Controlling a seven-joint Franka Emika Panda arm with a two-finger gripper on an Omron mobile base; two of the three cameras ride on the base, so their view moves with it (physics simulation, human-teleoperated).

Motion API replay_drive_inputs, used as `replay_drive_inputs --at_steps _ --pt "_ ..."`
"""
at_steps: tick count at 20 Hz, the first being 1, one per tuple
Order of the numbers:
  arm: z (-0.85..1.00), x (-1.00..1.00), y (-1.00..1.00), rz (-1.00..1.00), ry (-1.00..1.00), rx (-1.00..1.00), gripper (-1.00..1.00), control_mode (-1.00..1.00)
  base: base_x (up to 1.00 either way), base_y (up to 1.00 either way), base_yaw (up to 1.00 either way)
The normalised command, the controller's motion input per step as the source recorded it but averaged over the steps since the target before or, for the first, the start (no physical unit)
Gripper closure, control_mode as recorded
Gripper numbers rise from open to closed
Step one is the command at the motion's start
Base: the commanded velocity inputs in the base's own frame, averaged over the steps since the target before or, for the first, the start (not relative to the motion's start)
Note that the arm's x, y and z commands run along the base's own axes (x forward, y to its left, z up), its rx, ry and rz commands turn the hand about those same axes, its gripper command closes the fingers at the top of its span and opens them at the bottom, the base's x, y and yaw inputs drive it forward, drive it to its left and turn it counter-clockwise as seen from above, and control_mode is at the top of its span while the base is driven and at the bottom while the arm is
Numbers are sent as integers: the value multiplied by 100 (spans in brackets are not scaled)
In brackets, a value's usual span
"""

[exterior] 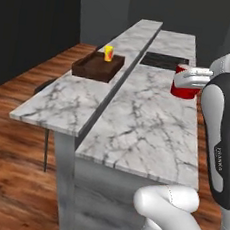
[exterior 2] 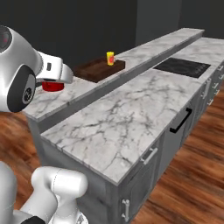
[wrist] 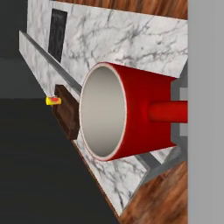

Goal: There is a tray on the dining counter. Grab the cup, mug, and pitcher and place them on the tray. The pitcher may be placed next to the tray if it cannot fit the tray.

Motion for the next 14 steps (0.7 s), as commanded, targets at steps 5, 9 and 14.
replay_drive_inputs --at_steps 5,9,14 --pt "0 0 0 0 0 0 100 100 98 40 -18" --pt "0 0 0 0 0 0 100 100 63 46 -16" --pt "0 0 0 0 0 0 100 100 -21 57 -3"
